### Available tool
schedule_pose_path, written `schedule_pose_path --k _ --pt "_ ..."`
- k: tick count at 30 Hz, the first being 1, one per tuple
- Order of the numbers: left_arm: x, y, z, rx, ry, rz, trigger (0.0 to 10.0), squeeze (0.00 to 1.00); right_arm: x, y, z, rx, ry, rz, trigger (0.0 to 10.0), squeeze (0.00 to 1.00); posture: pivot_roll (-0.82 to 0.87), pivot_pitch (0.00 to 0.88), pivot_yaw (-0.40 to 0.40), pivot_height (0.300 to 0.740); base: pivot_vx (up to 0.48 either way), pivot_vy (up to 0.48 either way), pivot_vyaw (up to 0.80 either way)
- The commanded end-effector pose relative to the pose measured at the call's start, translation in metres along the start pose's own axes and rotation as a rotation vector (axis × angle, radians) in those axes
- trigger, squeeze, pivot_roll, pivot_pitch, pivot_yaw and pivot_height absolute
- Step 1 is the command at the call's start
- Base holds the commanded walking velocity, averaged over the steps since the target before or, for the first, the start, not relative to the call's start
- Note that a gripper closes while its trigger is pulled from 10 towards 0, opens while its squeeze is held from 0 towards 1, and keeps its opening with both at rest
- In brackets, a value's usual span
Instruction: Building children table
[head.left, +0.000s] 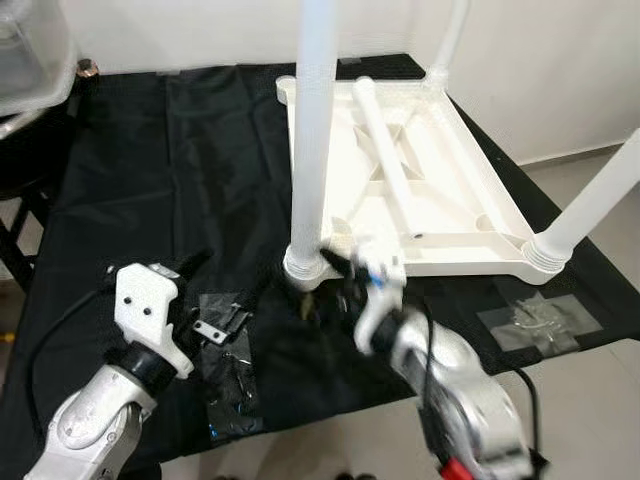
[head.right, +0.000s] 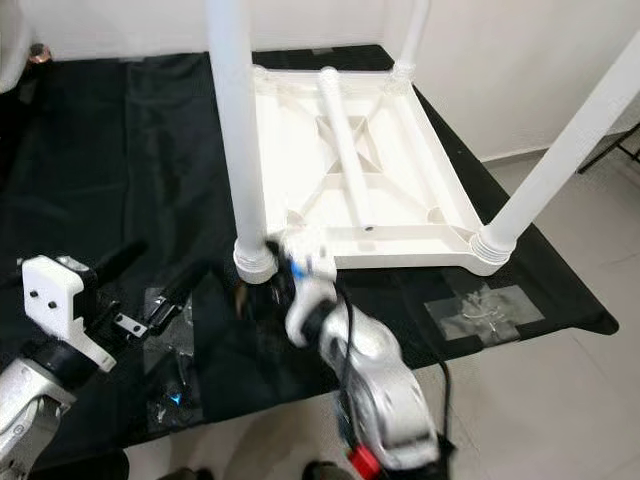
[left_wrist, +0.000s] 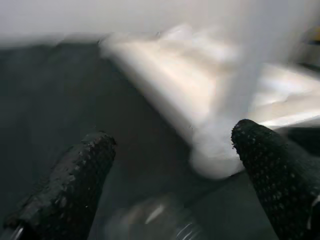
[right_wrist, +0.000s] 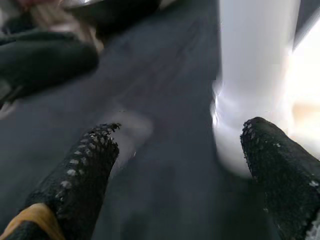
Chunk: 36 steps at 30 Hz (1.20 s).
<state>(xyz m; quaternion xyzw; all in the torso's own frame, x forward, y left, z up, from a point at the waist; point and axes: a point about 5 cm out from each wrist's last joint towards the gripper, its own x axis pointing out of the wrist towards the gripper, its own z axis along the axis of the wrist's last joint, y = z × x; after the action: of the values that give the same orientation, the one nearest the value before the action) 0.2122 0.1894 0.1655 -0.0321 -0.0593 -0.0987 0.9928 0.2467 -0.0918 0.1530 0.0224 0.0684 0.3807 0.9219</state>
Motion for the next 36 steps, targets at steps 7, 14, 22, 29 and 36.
schedule_pose_path --k 7,14,22,29,36 --pt "-0.035 0.026 -0.058 -0.180 0.196 0.256 10.0 0.00 -0.010 -0.026 -0.009 0.015 -0.042 -0.129 10.0 0.00 0.03 0.041 -0.018 0.740 0.000 -0.067 0.00" --pt "-0.026 -0.001 -0.067 -0.230 0.210 0.156 10.0 0.00 -0.001 -0.025 -0.018 -0.021 -0.038 -0.082 10.0 0.00 0.04 0.000 -0.024 0.740 0.000 -0.452 0.00" --pt "-0.012 -0.017 -0.077 -0.205 0.206 0.066 10.0 0.00 0.008 -0.025 -0.032 0.003 -0.045 -0.043 10.0 0.00 0.03 0.000 -0.007 0.740 0.000 -0.442 0.00" --pt "-0.001 -0.018 -0.077 -0.193 0.186 0.052 10.0 0.00 0.012 -0.030 -0.032 0.008 -0.056 -0.040 10.0 0.00 0.03 0.000 -0.020 0.740 0.000 -0.439 0.00" --pt "0.004 -0.018 -0.077 -0.188 0.173 0.056 10.0 0.00 0.015 -0.031 -0.035 -0.022 -0.044 0.014 10.0 0.00 0.01 0.000 -0.022 0.740 0.000 -0.439 0.39"
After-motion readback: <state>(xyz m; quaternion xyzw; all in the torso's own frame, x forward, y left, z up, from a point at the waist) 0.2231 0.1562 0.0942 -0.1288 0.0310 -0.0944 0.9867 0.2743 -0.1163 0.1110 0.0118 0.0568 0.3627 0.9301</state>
